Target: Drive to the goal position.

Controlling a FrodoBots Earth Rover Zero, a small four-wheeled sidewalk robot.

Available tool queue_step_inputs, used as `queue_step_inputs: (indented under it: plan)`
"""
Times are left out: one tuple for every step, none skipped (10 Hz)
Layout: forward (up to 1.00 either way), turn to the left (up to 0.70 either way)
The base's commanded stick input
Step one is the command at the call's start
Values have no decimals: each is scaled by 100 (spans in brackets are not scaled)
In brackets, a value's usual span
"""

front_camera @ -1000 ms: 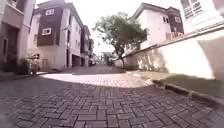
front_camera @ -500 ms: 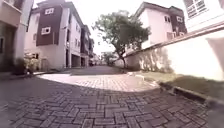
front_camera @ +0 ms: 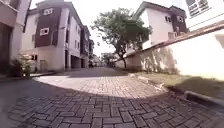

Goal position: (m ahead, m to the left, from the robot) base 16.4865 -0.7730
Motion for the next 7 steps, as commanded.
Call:
queue_step_inputs:
  plan:
    - [69,3]
    - [69,3]
    - [69,27]
    - [69,19]
    - [69,3]
    - [69,3]
    - [69,3]
